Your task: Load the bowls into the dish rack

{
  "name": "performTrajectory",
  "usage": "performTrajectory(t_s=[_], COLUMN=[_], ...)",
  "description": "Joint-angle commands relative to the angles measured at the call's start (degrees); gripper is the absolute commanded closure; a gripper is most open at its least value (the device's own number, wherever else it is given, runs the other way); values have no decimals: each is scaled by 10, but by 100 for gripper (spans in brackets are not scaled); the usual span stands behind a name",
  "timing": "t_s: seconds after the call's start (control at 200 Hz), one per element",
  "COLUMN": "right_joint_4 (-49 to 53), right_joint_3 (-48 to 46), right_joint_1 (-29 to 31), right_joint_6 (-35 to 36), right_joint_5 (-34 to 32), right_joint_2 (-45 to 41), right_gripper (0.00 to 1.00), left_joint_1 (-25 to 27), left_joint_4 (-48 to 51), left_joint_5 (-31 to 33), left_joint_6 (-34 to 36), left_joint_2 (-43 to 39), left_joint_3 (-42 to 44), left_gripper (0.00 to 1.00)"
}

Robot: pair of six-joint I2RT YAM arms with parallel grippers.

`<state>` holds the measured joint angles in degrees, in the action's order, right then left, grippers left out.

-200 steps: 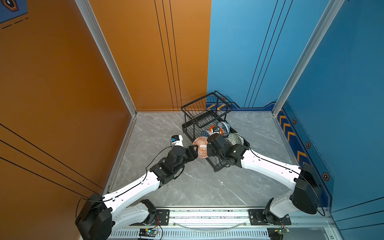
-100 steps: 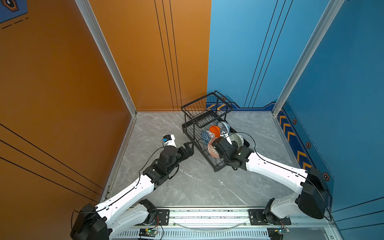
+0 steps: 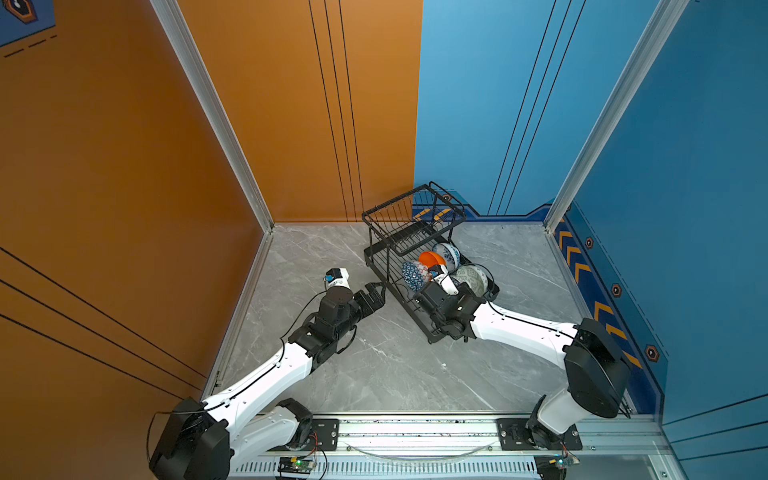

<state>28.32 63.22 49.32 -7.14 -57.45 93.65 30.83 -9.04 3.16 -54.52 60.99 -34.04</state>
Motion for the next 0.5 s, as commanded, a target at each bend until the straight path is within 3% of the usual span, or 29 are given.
performTrajectory(t_s=[0.0, 0.495], right_joint_4=[-24, -99], right_joint_3=[2, 9], right_joint_1=[-1, -2], right_joint_6=[29, 115], right_joint_5=[-47, -84], right_joint_2=[11, 82], right_gripper=[100, 100], left_joint_1=[-12, -50], left_joint_4=[-13, -34], left_joint_5=[-21, -52], left_joint_6=[0, 2], left_joint_2=[4, 26], left_joint_3=[7, 11], left_gripper=[2, 2])
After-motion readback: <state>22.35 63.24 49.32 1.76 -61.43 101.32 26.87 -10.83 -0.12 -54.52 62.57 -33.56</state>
